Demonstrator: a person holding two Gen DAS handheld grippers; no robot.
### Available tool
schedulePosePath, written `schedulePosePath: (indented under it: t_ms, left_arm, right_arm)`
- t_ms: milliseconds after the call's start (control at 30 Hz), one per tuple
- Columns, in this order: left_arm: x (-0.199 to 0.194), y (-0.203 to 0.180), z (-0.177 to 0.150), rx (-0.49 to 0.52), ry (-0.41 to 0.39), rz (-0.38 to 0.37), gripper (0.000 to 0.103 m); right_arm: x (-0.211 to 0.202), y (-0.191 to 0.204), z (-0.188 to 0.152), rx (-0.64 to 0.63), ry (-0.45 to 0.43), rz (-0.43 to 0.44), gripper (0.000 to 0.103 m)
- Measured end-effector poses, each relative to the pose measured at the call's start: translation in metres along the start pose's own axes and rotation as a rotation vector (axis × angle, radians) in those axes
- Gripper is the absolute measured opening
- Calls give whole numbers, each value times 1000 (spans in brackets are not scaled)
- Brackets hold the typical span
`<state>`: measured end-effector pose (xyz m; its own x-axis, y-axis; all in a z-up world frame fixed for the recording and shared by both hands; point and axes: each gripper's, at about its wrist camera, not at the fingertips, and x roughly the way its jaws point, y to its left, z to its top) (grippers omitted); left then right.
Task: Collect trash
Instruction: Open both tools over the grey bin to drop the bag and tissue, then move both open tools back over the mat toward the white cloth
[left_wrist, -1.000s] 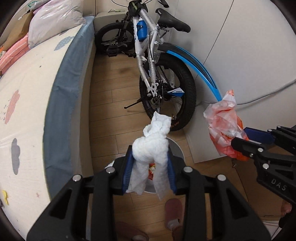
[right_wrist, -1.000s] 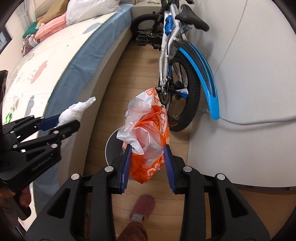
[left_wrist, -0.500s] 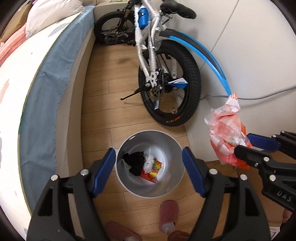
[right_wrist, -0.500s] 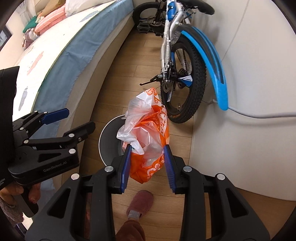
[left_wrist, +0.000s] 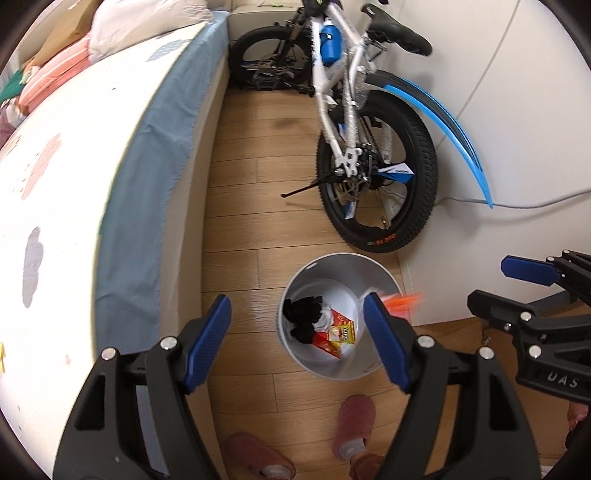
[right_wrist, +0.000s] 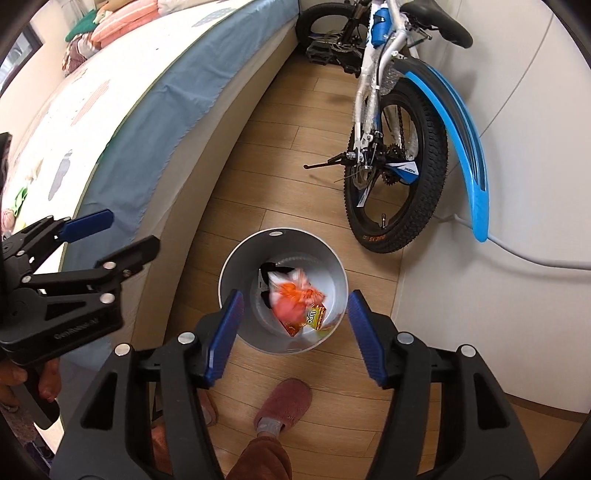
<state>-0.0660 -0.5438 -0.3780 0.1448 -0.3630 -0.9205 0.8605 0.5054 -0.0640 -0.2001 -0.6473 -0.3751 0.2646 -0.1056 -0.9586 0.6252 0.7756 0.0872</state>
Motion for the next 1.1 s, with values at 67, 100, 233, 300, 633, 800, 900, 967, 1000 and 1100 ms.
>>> schedulePosePath:
  t_ms: [67, 100, 233, 300, 633, 800, 900, 967, 1000, 1100]
  left_arm:
    - [-6, 9, -2, -17, -5, 6, 74]
    - [-9, 14, -3, -26, -7, 10, 74]
    - [-22, 32, -10, -58, -15, 45, 74]
    - [-31, 45, -15, -81, -24, 55, 75]
    - [-82, 139, -54, -218, -54, 169, 78]
    - [-110, 198, -79, -305, -60, 250, 78]
    - [-126, 232, -92, -362, -68, 291, 78]
    - [-138, 256, -99, -400, -77, 311, 78]
    - [-143, 265, -102, -418, -82, 319, 78]
    - [-158, 294, -112, -466, -97, 334, 78]
  right_arm:
    - [-2, 6, 2, -8, -1, -3, 57]
    - [-3, 10, 2, -14, -1, -3, 57]
    - [-9, 32, 7, -45, -7, -3, 60]
    - [-12, 47, 9, -63, -15, 2, 61]
    - [-24, 163, 26, -221, -34, 85, 61]
    - [-28, 237, 36, -330, -57, 127, 61]
    - [-32, 282, 44, -391, -71, 148, 61]
    - [-35, 307, 50, -426, -81, 158, 61]
    - [-37, 320, 53, -444, -84, 161, 61]
    - [-40, 354, 58, -484, -89, 170, 61]
